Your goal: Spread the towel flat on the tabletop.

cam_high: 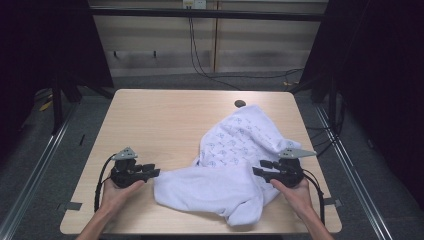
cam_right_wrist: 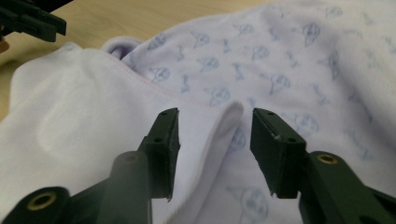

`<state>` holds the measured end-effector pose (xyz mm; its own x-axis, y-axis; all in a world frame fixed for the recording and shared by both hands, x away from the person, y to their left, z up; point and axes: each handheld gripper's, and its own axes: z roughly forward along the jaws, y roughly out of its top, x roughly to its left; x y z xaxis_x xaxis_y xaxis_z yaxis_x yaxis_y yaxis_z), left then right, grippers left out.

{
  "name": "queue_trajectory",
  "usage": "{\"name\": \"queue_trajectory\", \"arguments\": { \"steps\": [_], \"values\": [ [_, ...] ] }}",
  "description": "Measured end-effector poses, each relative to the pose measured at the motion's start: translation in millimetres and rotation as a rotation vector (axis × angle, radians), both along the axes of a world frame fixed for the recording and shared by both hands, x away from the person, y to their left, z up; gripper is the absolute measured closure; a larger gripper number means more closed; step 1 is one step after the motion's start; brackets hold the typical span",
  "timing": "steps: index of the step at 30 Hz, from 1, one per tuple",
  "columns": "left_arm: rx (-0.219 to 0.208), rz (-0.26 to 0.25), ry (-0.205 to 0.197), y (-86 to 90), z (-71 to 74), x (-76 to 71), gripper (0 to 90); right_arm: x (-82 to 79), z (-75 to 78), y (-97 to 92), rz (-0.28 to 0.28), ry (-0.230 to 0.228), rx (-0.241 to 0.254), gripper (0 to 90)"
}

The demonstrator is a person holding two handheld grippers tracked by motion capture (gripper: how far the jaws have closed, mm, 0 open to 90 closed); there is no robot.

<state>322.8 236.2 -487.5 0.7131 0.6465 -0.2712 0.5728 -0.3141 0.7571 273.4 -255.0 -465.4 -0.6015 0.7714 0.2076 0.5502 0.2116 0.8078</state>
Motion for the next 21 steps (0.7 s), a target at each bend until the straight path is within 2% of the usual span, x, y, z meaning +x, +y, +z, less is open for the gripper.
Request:
{"name": "queue_trajectory", "arguments": {
  "steps": [2,5,7,9,11,12,14,15,16,18,21],
  "values": [
    [-0.003,-0.002,0.011,2.1,-2.6,4.3,60.5,8.8,0.3,6.1,0.006,0.002,0.017,49.4],
    [0.002,-0.024,0.042,2.3,-7.2,10.0,59.2,19.5,-4.6,14.7,0.018,0.013,-0.005,49.4],
    [0.021,-0.03,0.047,2.4,-8.1,9.6,58.9,25.6,-10.3,18.6,0.013,0.027,-0.031,49.3],
    [0.0,-0.032,0.049,4.3,-7.0,7.0,57.5,31.7,-14.2,19.5,0.005,0.045,-0.053,48.5],
    [-0.009,-0.035,0.042,6.3,-5.1,5.2,57.4,40.0,-18.6,17.5,-0.015,0.081,-0.037,48.5],
    [-0.012,-0.033,0.039,7.2,-4.7,4.9,57.3,41.6,-20.4,18.5,-0.03,0.086,-0.053,48.8],
    [-0.018,-0.039,0.048,7.4,-5.6,5.3,57.0,43.9,-26.0,21.4,-0.039,0.11,-0.084,55.7],
    [-0.011,-0.039,0.052,6.5,-6.5,5.4,56.7,43.9,-28.4,23.2,-0.054,0.103,-0.139,65.6],
    [-0.008,-0.045,0.057,5.5,-7.6,5.6,56.3,43.7,-30.2,24.1,-0.067,0.105,-0.171,68.7],
    [-0.002,-0.058,0.06,2.9,-9.1,5.3,55.5,42.3,-30.4,21.8,-0.067,0.112,-0.156,78.7],
    [0.041,-0.072,0.057,-3.6,-9.9,3.2,51.8,39.3,-26.9,15.6,-0.067,0.107,-0.128,85.4]
  ]
}}
